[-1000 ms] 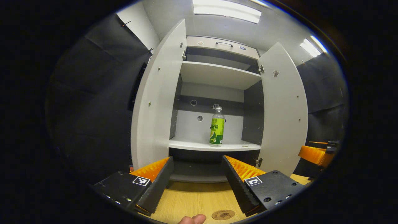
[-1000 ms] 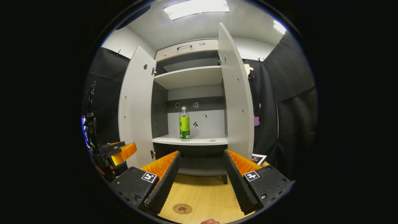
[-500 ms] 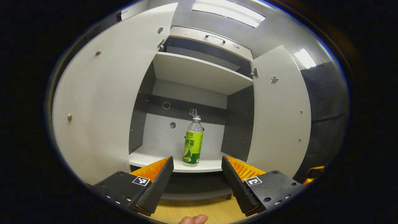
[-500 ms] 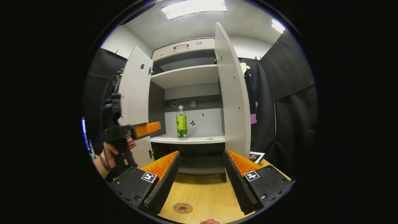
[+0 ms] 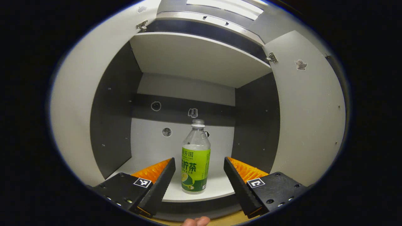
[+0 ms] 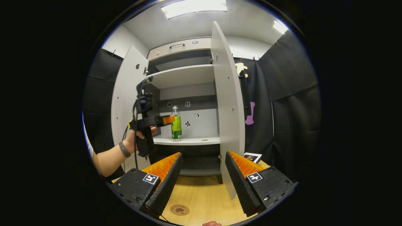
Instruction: Grasp the bottle in the cabinet with the left hand and place it on the coaster, then close the right door with the right hand and the left door with the left hand.
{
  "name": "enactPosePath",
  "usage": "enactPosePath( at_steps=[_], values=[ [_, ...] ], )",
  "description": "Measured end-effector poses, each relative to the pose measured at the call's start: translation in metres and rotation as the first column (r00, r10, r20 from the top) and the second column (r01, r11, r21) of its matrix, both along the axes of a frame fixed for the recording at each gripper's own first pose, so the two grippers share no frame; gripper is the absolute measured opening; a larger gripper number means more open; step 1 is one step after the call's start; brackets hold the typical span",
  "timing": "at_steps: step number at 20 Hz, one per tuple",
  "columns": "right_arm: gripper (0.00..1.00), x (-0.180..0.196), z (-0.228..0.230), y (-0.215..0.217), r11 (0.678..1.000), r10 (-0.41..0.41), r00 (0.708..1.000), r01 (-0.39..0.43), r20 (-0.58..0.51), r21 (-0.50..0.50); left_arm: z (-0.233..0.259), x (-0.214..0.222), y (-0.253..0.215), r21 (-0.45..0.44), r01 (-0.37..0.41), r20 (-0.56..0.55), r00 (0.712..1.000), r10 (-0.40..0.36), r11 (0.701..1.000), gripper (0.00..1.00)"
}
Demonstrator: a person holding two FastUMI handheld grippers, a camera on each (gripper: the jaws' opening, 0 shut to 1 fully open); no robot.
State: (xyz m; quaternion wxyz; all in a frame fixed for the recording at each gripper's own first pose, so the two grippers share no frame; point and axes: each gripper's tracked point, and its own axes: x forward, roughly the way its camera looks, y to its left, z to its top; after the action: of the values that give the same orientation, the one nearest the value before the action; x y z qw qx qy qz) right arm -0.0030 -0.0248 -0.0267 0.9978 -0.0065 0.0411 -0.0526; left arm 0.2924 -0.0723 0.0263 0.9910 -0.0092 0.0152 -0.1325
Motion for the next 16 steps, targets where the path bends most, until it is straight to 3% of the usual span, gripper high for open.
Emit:
enactPosePath(
  at_steps=[8, 12, 14, 15, 16],
  values=[
    [0.84, 0.006, 0.003, -0.013, 1.000, -0.029, 1.000, 0.029, 0.003, -0.003, -0.016, 0.065, -0.007, 0.039, -0.046, -0.022, 0.999, 0.047, 0.998, 0.94],
    [0.84, 0.007, 0.002, -0.017, 0.999, -0.041, 0.999, 0.041, 0.000, 0.002, -0.021, 0.071, -0.009, 0.018, -0.041, -0.029, 0.999, 0.042, 0.999, 0.94],
    [0.84, 0.007, 0.002, -0.017, 0.999, -0.040, 0.999, 0.040, -0.002, 0.001, -0.018, 0.072, -0.008, 0.016, -0.046, -0.016, 0.999, 0.046, 0.999, 0.86],
    [0.84, 0.007, 0.002, -0.017, 0.999, -0.039, 0.999, 0.039, -0.005, 0.001, -0.018, 0.071, -0.009, 0.014, -0.043, -0.017, 0.999, 0.043, 0.999, 0.76],
    [0.84, 0.007, 0.001, -0.017, 0.999, -0.038, 0.999, 0.038, -0.006, 0.001, -0.018, 0.071, -0.009, 0.015, -0.041, -0.020, 0.999, 0.041, 0.999, 0.75]
  ],
)
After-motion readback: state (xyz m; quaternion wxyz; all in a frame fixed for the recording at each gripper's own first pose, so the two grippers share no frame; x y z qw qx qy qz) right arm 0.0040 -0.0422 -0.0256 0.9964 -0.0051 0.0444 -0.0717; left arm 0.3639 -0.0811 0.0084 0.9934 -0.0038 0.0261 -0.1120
